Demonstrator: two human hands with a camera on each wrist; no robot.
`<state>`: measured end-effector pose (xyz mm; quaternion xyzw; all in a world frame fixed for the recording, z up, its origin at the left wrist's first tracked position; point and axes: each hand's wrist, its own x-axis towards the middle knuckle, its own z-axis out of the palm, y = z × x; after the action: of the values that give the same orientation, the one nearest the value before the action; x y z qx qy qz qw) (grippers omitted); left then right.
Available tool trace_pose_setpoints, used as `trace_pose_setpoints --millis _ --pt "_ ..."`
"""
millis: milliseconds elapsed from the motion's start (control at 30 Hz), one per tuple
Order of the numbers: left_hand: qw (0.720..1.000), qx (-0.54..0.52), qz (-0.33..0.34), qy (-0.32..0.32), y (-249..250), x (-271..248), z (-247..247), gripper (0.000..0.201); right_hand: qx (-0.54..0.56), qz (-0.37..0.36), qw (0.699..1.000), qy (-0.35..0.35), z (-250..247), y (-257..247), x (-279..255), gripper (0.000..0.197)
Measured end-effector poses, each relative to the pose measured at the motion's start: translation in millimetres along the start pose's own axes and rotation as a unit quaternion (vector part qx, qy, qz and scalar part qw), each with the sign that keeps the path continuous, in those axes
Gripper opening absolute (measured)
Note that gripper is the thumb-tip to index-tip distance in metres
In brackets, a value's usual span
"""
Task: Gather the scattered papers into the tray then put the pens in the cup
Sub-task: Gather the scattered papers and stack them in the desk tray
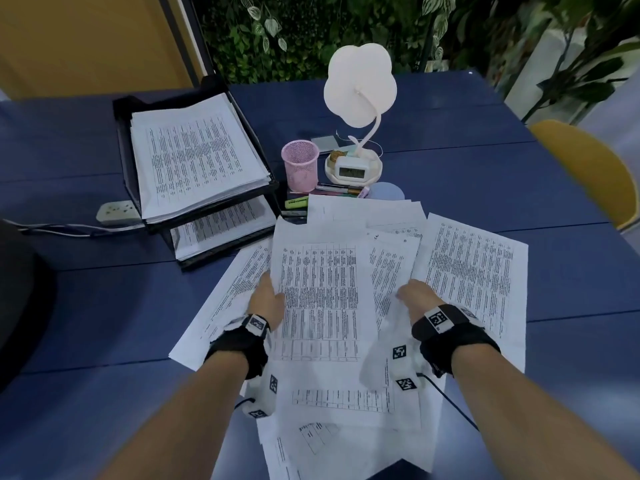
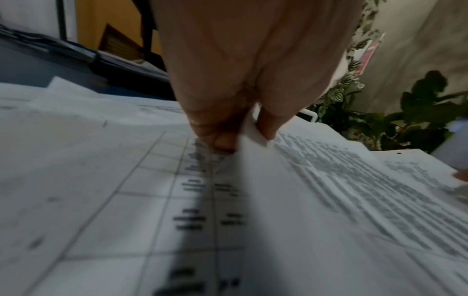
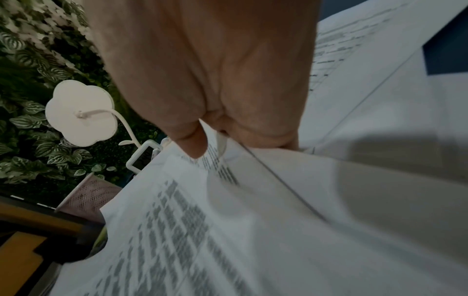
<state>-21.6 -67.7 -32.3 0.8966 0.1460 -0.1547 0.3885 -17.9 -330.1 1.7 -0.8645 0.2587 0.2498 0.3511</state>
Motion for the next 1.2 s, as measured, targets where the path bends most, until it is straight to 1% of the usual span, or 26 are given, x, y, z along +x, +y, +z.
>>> trace_pose_setpoints --millis 33,67,133,200,300,367,400,433,500,600,667,700,733,767,833,900,933,1000,1033,1067,1100,1133,1200 --pt "1.0 0.022 0.011 -0.019 2.7 -0.5 4.1 0.054 -0.003 0.018 1.0 -0.009 -0.2 -1.0 -1.0 0.043" --pt "0.998 0.047 0.014 -0.044 4.4 -0.2 7.0 0.057 0.024 0.032 0.999 -0.023 -0.1 -1.8 -1.5 0.046" --pt "0.993 0.075 0.019 -0.091 9.1 -1.1 9.5 0.055 0.059 0.036 0.997 -0.038 4.0 2.1 1.8 0.05" --pt "0.991 0.061 0.034 -0.11 11.8 -2.4 9.4 0.051 0.059 0.052 0.996 -0.032 7.3 2.0 5.0 0.048" --pt "0.995 0.014 0.03 -0.095 9.4 -1.8 6.8 0.042 0.042 0.033 0.999 -0.004 5.3 8.0 10.2 0.039" --pt "0.996 0.025 0.026 -0.08 6.8 -0.8 6.5 0.037 0.023 0.031 0.999 -0.019 3.9 7.5 12.0 0.037" --pt "0.996 0.04 0.027 -0.074 5.7 0.3 7.2 0.037 0.056 0.044 0.997 -0.024 3.3 5.5 10.9 0.038" --pt "0.995 0.056 0.03 -0.073 5.8 0.4 8.1 0.04 0.095 0.048 0.994 -0.031 1.9 2.5 6.8 0.041" --pt "0.99 0.1 0.05 -0.081 8.3 0.8 11.6 0.049 0.097 0.029 0.994 -0.032 2.7 3.1 5.0 0.048" --pt "0.969 0.222 0.066 -0.089 11.2 3.6 20.5 0.058 0.09 0.027 0.994 -0.063 4.1 7.6 7.2 0.056" --pt "0.952 0.288 0.067 -0.078 11.2 4.0 23.4 0.061 0.082 0.007 0.995 -0.05 6.2 12.1 12.5 0.05" --pt "0.947 0.305 0.064 -0.074 11.2 3.0 23.1 0.063 0.085 -0.002 0.995 -0.046 7.1 15.4 16.1 0.045" --pt "0.949 0.301 0.062 -0.069 10.6 3.0 21.9 0.065 0.092 -0.011 0.995 -0.042 6.4 17.1 16.5 0.041" --pt "0.957 0.278 0.057 -0.063 9.8 2.7 19.7 0.066 0.098 -0.02 0.994 -0.038 6.4 18.6 17.3 0.04" --pt "0.98 0.189 0.046 -0.03 7.1 3.5 15.0 0.066 0.137 -0.026 0.99 -0.03 3.1 19.4 15.9 0.041" --pt "0.996 0.076 0.046 -0.002 5.8 5.0 9.4 0.061 0.215 -0.036 0.976 -0.029 -0.5 17.7 15.6 0.035" --pt "0.999 0.02 0.043 -0.01 5.8 6.2 7.2 0.058 0.252 -0.041 0.967 -0.027 -2.3 14.6 14.5 0.031" --pt "0.995 -0.08 0.024 -0.053 11.0 4.4 2.1 0.056 0.327 -0.057 0.943 -0.021 -7.3 5.1 10.0 0.027" --pt "0.99 -0.123 0.021 -0.068 15.4 2.6 -1.1 0.055 0.361 -0.072 0.93 -0.015 -9.5 -0.4 8.5 0.028" --pt "0.985 -0.159 0.023 -0.068 20.7 1.4 -5.1 0.054 0.379 -0.091 0.921 -0.009 -12.5 -7.7 3.4 0.029" --pt "0.98 -0.189 0.029 -0.059 27.1 -0.3 -10.0 0.054 0.381 -0.115 0.917 -0.006 -14.8 -14.1 -0.3 0.03" --pt "0.976 -0.211 0.042 -0.045 32.8 0.0 -14.3 0.053 0.364 -0.136 0.921 0.004 -17.5 -20.2 -3.9 0.031" --pt "0.976 -0.202 0.081 -0.007 48.2 -2.6 -26.0 0.041 0.336 -0.172 0.925 0.045 -24.1 -32.7 -13.0 0.031"
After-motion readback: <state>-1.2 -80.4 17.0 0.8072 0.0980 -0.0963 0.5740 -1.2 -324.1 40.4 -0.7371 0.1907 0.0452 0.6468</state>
